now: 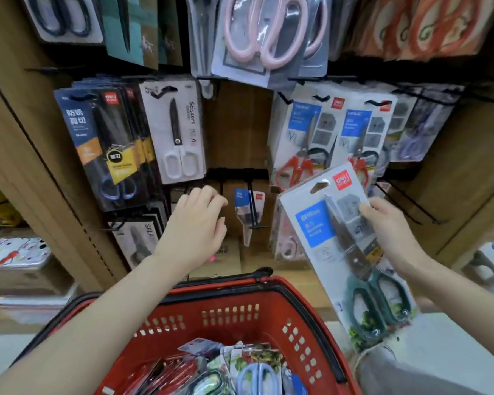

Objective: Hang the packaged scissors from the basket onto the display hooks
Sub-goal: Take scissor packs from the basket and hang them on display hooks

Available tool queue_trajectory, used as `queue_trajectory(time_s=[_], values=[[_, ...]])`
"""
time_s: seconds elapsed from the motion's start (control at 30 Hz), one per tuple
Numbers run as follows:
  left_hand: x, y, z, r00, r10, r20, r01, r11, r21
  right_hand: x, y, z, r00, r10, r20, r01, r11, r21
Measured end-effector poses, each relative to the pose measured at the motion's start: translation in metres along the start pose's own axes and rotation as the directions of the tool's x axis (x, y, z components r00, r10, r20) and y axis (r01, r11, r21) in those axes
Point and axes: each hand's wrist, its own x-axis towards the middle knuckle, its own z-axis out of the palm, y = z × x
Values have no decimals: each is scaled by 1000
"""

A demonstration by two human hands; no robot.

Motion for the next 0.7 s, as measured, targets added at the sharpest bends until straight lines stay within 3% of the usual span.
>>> queue_trajectory(time_s=[0.13,0.3,0.43,0.57,0.7], values=[[-2,4,38,977,-57,207,66,997,-34,-9,38,-22,995,-87,46,97,950,-296],[-14,-10,78,907,-136,399,192,976,-105,-14,87,-11,981,-119,151,181,832,-525],[-22,-14,86,906,-183,382,287,928,-238,-8,112,20,968,-93,232,208,816,-540],[-27,-18,84,935,-149,322,237,938,-252,3,117,60,956,-86,279,216,852,-477],[-29,-20,83,955,-124,269,193,949,-250,23,129,90,930,45,365,145,867,-477]])
